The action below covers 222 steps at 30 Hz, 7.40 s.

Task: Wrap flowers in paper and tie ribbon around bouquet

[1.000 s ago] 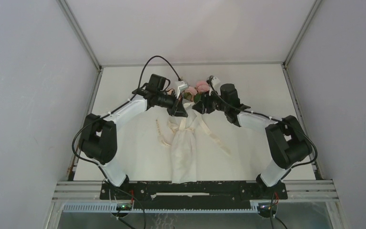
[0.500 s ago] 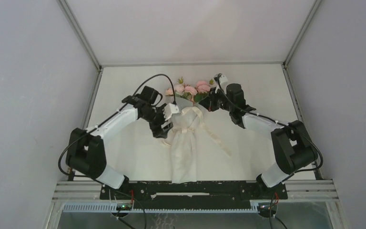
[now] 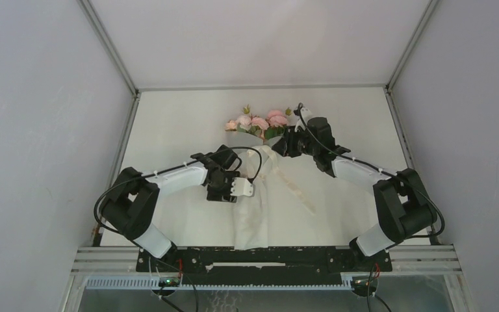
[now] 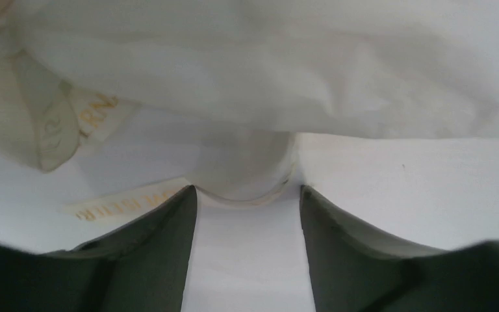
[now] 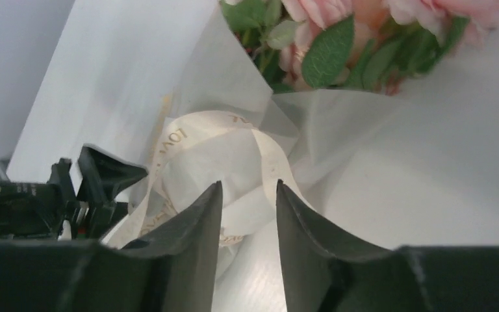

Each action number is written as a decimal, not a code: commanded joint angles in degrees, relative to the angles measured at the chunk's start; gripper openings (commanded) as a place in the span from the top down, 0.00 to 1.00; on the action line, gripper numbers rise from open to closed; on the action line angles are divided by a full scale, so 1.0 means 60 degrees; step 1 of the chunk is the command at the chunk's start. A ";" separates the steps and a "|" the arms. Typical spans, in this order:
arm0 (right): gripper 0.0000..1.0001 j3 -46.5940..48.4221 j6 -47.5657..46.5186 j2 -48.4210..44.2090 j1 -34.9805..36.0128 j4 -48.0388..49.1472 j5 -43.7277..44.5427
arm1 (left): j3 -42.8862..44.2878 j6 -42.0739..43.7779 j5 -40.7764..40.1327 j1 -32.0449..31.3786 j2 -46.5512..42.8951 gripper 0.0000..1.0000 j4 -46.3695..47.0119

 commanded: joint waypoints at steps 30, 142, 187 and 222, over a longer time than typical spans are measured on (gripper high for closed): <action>0.45 0.3756 -0.4202 0.2214 0.0730 -0.3882 -0.0219 | 0.0783 -0.4108 -0.0309 0.6572 -0.5469 1.00 -0.2887; 1.00 -0.0640 -0.0908 -0.2467 0.5217 0.0434 0.1045 | -0.0207 -0.4039 -0.0252 0.4034 -0.8599 0.19 -0.4558; 0.60 -0.1574 0.4275 -0.3631 0.3724 -0.1382 0.3308 | -0.5078 -1.6536 0.0704 -0.1153 -0.4579 1.00 1.2310; 0.28 0.1506 0.0579 -0.0753 -0.0609 -0.9835 0.4706 | -0.5790 -1.6113 0.0450 -0.1125 -0.5755 1.00 1.2541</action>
